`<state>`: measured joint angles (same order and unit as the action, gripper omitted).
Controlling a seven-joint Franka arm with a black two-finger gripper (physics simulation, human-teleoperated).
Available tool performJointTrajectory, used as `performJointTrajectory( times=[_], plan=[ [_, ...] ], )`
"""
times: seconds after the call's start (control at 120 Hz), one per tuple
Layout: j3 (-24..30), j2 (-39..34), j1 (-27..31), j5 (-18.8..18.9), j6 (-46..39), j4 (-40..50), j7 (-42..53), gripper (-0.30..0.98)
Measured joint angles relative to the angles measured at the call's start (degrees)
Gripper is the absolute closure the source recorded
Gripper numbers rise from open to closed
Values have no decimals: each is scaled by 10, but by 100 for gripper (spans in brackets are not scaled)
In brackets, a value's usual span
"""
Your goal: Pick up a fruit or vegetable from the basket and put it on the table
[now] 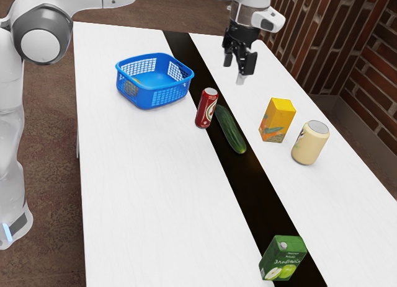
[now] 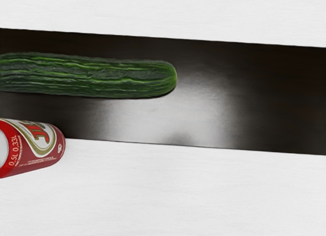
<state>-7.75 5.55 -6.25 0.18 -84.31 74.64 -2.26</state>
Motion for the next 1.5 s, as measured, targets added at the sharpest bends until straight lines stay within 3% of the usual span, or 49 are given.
performJointTrajectory(
  times=[0.233,0.408,0.625,1.008,1.5],
  plan=[
    [-1,0,-1,0,-7,0,-2,0],
    [-40,0,-2,-24,-10,-4,-3,0],
    [-142,0,0,-33,-10,-17,-4,0],
    [-273,49,4,-35,-9,5,-8,0],
    [-284,87,48,-35,-26,33,-10,0]
  ],
)
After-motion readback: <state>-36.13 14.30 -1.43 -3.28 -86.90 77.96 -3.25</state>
